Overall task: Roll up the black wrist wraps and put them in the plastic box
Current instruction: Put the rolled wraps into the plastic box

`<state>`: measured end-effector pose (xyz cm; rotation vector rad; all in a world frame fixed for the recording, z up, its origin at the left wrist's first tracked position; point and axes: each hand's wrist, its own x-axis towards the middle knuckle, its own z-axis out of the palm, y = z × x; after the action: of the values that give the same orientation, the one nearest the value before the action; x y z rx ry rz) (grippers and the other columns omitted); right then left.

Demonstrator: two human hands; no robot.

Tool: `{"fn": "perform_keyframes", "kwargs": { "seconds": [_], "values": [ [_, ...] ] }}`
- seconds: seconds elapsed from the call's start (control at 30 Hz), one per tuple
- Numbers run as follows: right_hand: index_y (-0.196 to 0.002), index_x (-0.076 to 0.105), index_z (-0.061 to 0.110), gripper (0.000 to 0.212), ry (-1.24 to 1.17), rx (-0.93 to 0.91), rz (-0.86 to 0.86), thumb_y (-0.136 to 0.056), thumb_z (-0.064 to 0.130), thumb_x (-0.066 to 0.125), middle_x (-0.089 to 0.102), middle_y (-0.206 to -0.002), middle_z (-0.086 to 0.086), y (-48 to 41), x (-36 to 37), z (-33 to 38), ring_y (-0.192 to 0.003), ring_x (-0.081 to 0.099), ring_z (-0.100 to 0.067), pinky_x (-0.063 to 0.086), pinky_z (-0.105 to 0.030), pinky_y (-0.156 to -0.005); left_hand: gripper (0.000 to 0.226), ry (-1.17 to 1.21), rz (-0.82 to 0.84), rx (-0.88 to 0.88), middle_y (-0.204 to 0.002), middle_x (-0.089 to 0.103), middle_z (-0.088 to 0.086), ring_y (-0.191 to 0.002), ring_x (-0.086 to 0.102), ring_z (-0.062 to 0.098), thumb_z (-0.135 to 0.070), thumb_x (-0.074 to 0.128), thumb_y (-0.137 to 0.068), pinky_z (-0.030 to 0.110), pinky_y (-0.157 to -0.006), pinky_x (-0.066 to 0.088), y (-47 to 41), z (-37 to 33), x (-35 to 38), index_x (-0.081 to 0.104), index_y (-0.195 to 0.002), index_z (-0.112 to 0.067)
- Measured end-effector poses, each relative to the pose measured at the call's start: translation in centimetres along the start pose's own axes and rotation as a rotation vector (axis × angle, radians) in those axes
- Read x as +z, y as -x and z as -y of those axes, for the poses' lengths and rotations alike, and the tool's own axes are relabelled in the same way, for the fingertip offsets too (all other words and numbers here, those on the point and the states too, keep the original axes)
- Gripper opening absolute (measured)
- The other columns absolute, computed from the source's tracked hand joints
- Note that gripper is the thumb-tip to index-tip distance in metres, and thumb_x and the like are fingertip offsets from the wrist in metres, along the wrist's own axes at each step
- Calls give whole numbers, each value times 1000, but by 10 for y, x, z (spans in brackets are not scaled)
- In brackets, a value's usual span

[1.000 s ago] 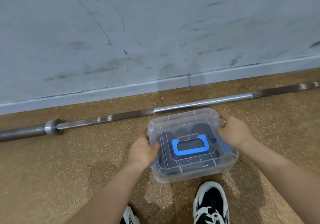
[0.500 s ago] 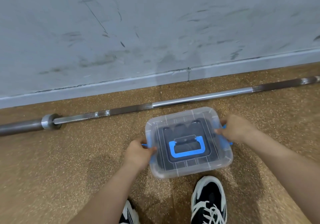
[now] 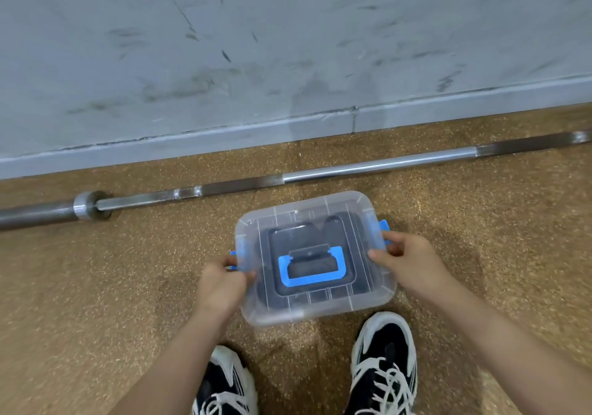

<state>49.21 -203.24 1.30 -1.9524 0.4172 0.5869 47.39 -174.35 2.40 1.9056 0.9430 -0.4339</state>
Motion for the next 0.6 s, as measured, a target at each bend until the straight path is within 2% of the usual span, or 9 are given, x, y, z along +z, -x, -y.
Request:
{"fn": "perform_keyframes", "kwargs": {
  "seconds": [0.1, 0.2, 0.27, 0.3, 0.33, 0.4, 0.47, 0.53, 0.6],
  "values": [
    [-114, 71, 24, 25, 66, -84, 7, -89, 26, 72, 69, -82, -7, -1, 26, 5, -79, 68, -21, 56, -39, -77, 20, -21, -70, 4, -93, 70, 4, -83, 66, 19, -6, 71, -86, 34, -75, 53, -10, 3, -18, 64, -99, -19],
    [-133, 60, 18, 57, 253, -132, -191, -82, 36, 78, 48, -114, -3, -6, 39, 9, -116, 48, -23, 41, -33, -101, 35, 16, -145, 14, -97, 66, 4, -87, 65, 21, -7, 75, -84, 37, -76, 54, -14, 7, -23, 57, -113, -18],
    [-148, 39, 18, 88, 186, 23, -216, -75, 40, 83, 35, -142, -10, -8, 39, 8, -135, 34, -29, 32, -41, -114, 59, -14, -193, 8, -116, 60, 5, -101, 62, 27, -12, 78, -81, 45, -87, 53, -18, 13, -23, 48, -131, -20],
    [-152, 29, 18, 100, 37, 155, -151, -72, 39, 85, 35, -149, -12, -9, 37, 8, -138, 36, -31, 33, -46, -115, 69, 48, -169, -53, -125, 56, 4, -105, 61, 28, -12, 78, -82, 46, -89, 52, -18, 16, -23, 41, -140, -20],
    [-152, 28, 16, 103, -166, 281, -57, -71, 37, 87, 45, -145, -12, -9, 36, 8, -132, 46, -32, 39, -51, -111, 74, 178, -113, -145, -129, 56, 6, -103, 62, 29, -12, 75, -85, 46, -84, 54, -17, 17, -23, 35, -147, -18],
    [-138, 50, 6, 77, -486, 416, 144, -73, 30, 83, 71, -115, -12, -8, 32, 10, -105, 67, -31, 52, -52, -97, 64, 456, 52, -323, -119, 67, 11, -87, 68, 28, -11, 71, -88, 41, -66, 56, -18, 24, -26, 41, -145, -7],
    [-122, 64, 3, 44, -493, 357, 108, -83, 18, 77, 76, -98, -11, -10, 34, 13, -89, 72, -28, 57, -44, -86, 42, 495, 99, -319, -105, 73, 15, -80, 69, 28, -9, 68, -90, 37, -62, 56, -19, 26, -26, 56, -130, 0],
    [-116, 67, 4, 29, -219, 208, -23, -91, 19, 70, 73, -95, -8, -11, 42, 16, -86, 70, -26, 55, -37, -78, 33, 448, -1, -241, -102, 72, 14, -81, 69, 27, -5, 66, -91, 39, -70, 57, -23, 27, -21, 60, -123, -1],
    [-108, 66, 9, 26, 249, 75, -105, -98, 31, 58, 69, -94, -7, -7, 53, 21, -86, 65, -27, 47, -33, -71, 32, 342, -120, -172, -99, 72, 10, -86, 69, 27, -8, 68, -91, 43, -84, 57, -23, 27, -14, 63, -122, -6]
  ]
}}
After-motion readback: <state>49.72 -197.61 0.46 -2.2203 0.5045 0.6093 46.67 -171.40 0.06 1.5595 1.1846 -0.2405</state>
